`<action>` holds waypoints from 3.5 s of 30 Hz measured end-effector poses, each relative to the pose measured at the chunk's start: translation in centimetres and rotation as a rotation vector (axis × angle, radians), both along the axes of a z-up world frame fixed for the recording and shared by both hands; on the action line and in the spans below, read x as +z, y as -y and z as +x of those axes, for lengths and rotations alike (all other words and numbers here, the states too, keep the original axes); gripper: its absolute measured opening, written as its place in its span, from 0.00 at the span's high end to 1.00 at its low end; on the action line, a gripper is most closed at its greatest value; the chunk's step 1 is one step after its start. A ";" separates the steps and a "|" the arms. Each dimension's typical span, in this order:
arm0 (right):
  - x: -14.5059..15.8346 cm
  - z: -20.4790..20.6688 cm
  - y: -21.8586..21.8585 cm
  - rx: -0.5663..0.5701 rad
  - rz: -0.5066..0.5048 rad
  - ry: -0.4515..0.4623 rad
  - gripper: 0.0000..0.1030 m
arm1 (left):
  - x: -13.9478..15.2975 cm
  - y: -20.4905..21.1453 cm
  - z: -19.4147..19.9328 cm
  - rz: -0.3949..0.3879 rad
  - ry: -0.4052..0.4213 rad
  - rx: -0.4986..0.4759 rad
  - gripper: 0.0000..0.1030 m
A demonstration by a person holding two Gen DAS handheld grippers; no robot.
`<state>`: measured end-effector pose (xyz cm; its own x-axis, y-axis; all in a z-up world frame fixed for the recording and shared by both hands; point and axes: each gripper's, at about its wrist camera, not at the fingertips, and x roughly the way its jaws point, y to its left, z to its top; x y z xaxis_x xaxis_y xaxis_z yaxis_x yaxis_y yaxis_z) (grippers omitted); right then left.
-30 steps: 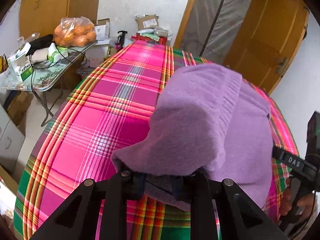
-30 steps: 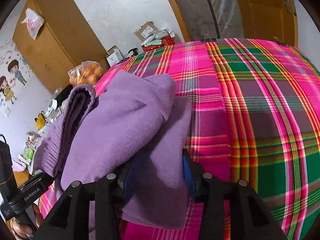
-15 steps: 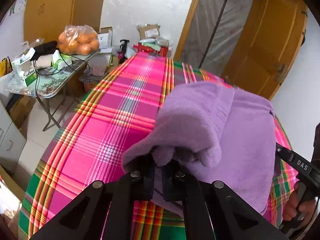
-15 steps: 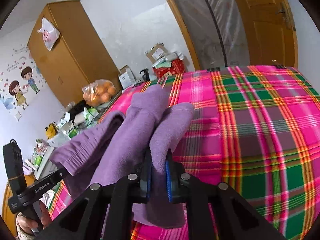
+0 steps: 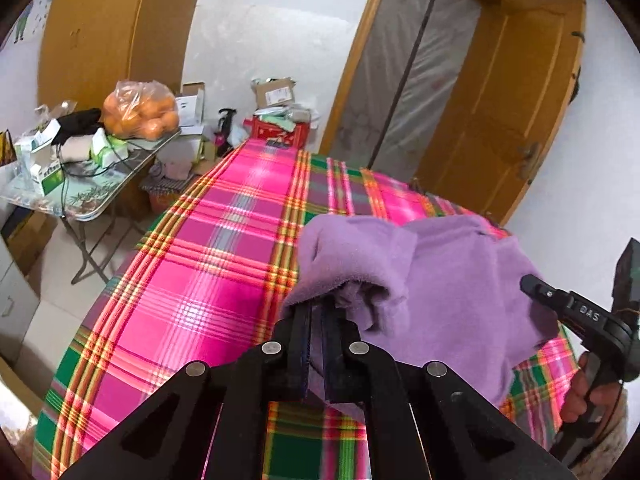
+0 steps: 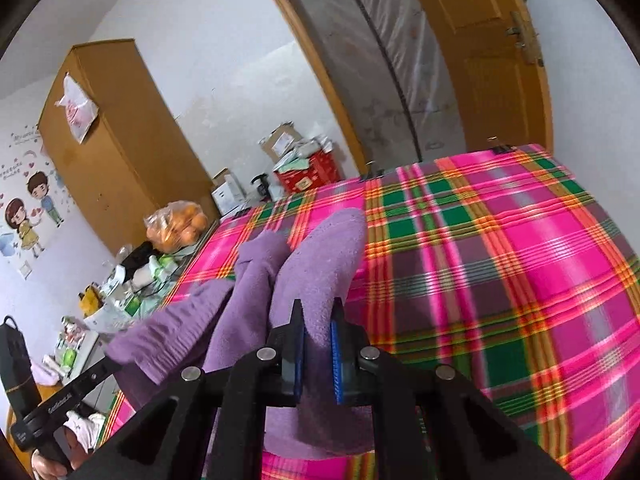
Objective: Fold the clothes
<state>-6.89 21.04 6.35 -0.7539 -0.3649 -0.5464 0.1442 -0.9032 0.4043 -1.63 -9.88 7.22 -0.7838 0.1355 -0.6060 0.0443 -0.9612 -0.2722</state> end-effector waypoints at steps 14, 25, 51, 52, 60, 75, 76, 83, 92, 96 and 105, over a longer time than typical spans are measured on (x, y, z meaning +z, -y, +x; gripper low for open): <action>-0.9 0.2 -5.0 -0.100 0.036 0.033 0.90 | -1.3 -3.0 0.2 -0.040 0.050 -0.068 0.96; -4.1 -0.5 -7.6 -0.184 0.101 0.103 0.89 | -2.8 -3.0 0.0 -0.063 0.095 -0.067 0.96; -5.0 2.2 0.6 0.210 0.255 0.030 0.53 | -4.0 -2.2 -0.5 -0.038 0.151 -0.046 0.96; -5.3 2.4 1.3 0.236 0.269 0.036 0.51 | -4.0 -2.2 -0.5 -0.035 0.153 -0.047 0.96; -6.9 2.4 5.4 0.258 0.480 0.065 0.44 | -4.2 -1.7 -0.6 -0.027 0.164 -0.041 0.96; -6.7 1.6 6.5 0.179 0.542 0.071 0.73 | -4.9 -1.6 -0.9 -0.011 0.188 -0.038 0.96; -6.7 1.6 6.3 0.173 0.534 0.071 0.77 | -4.9 -1.6 -0.9 -0.009 0.190 -0.037 0.96; -4.8 1.7 4.1 0.105 0.472 0.044 0.91 | -4.9 -1.5 -0.8 -0.006 0.190 -0.033 0.96; -2.3 2.3 -1.7 -0.045 0.389 0.021 0.91 | -4.9 -1.5 -0.6 -0.006 0.193 -0.026 0.96; -1.4 2.5 -3.9 -0.106 0.385 0.005 0.91 | -4.9 -1.5 -0.6 -0.008 0.196 -0.023 0.96; -0.2 2.6 -10.3 -0.282 0.351 0.002 0.91 | -5.0 -1.4 -0.5 -0.016 0.200 -0.017 0.96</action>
